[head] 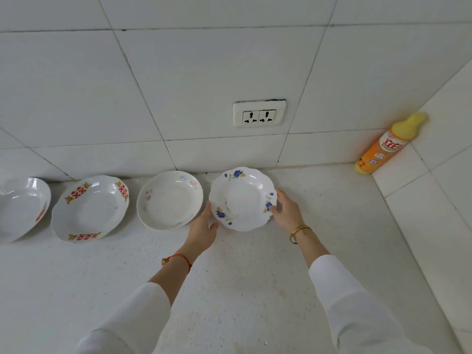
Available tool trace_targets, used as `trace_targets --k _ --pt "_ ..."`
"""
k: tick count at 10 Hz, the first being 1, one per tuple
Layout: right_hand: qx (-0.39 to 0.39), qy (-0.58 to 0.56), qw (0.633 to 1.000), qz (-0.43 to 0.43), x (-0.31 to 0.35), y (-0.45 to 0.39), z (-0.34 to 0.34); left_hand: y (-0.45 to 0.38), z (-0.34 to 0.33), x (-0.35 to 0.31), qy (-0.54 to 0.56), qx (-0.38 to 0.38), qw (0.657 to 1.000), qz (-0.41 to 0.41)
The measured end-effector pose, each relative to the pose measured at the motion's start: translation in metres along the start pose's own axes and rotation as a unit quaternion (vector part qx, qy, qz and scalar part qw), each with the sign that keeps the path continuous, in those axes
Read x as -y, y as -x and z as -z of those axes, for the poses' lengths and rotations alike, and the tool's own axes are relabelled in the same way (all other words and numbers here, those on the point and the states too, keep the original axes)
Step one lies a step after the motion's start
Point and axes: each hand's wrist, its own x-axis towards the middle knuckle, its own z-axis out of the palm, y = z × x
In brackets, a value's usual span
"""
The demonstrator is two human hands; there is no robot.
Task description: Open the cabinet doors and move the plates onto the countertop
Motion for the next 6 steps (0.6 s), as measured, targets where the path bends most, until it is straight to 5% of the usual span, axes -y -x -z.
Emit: trace_targets --k 6 --pt "-0.035 0.125 0.991 0.043 -0.0044 -0.0119 -0.0080 -0.0074 0.0059 -0.0090 -0.025 -0.057 0.998 -0.024"
